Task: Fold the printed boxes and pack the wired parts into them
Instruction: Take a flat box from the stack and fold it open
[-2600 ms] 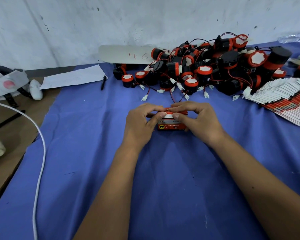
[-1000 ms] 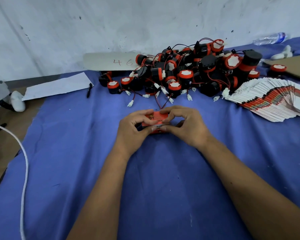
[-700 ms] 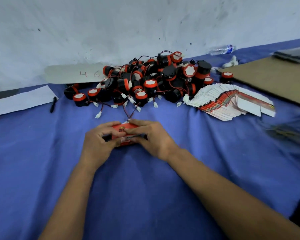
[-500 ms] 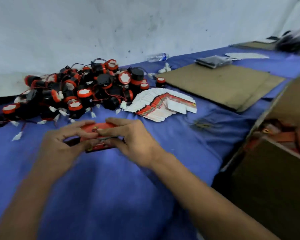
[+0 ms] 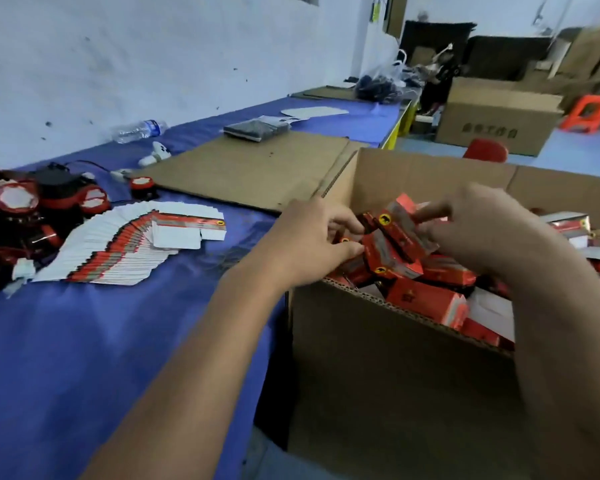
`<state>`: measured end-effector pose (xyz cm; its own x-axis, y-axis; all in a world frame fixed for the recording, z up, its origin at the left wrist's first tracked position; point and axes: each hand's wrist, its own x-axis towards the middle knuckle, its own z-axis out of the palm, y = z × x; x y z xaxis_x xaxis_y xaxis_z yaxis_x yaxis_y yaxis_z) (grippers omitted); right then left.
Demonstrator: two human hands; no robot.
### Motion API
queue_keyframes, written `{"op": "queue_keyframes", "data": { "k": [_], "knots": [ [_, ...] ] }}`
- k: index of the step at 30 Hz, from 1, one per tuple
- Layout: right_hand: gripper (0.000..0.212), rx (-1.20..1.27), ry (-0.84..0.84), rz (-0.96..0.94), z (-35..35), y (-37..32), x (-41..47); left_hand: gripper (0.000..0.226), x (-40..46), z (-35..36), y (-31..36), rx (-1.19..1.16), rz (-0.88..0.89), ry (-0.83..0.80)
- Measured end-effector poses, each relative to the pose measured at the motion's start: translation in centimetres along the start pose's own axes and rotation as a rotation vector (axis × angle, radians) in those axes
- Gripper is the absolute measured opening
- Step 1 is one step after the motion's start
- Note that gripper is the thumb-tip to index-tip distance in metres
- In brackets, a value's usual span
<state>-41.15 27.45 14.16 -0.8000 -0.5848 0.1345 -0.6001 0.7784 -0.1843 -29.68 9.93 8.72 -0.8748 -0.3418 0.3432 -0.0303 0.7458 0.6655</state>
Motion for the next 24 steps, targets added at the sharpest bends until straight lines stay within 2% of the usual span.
{"op": "queue_keyframes", "data": {
  "k": [1, 3, 5, 7, 9, 10, 13, 16, 18, 21, 22, 24],
  "knots": [
    [0.028, -0.049, -0.085, 0.029, 0.2, 0.3, 0.1, 0.011, 0.3, 0.4, -0.1, 0.059, -0.009, 0.010],
    [0.035, -0.061, -0.096, 0.071, 0.4, 0.0, 0.1, 0.005, 0.7, 0.6, -0.4, 0.095, -0.027, 0.036],
    [0.031, 0.059, 0.051, 0.111, 0.1, -0.8, -0.1, 0.006, 0.7, 0.5, -0.8, 0.071, -0.028, 0.052],
    [0.023, 0.192, 0.294, 0.080, -0.2, -2.4, -0.6, 0.008, 0.1, 0.2, -1.0, -0.043, -0.001, 0.143],
    [0.024, 0.318, 0.453, -0.081, 0.1, -5.5, -1.3, 0.012, -0.9, -0.1, -1.4, -0.182, 0.022, 0.303],
    [0.025, 0.391, 0.476, -0.189, 0.4, -7.5, -1.7, 0.015, -1.4, -0.2, -1.8, -0.209, 0.005, 0.400],
    [0.025, 0.551, 0.326, -0.404, 3.0, -14.2, -1.6, 0.031, -3.4, -1.0, -4.7, -0.168, -0.192, 0.632],
    [0.026, 0.569, 0.101, -0.394, 8.0, -20.0, -0.1, 0.047, -5.8, -1.9, -9.5, -0.019, -0.496, 0.672],
    [0.029, 0.553, 0.010, -0.344, 12.1, -23.1, 1.9, 0.035, -7.4, -2.6, -12.6, 0.000, -0.637, 0.679],
    [0.033, 0.412, -0.042, -0.338, 17.1, -26.6, 5.9, 0.014, -8.3, -3.8, -15.5, 0.029, -0.726, 0.710],
    [0.039, 0.325, -0.058, -0.366, 18.2, -27.6, 7.3, 0.016, -8.3, -4.2, -16.2, 0.039, -0.743, 0.734],
    [0.068, 0.216, -0.162, -0.447, 20.2, -29.1, 9.5, 0.021, -8.3, -5.2, -17.2, 0.034, -0.765, 0.775]
  ]
}}
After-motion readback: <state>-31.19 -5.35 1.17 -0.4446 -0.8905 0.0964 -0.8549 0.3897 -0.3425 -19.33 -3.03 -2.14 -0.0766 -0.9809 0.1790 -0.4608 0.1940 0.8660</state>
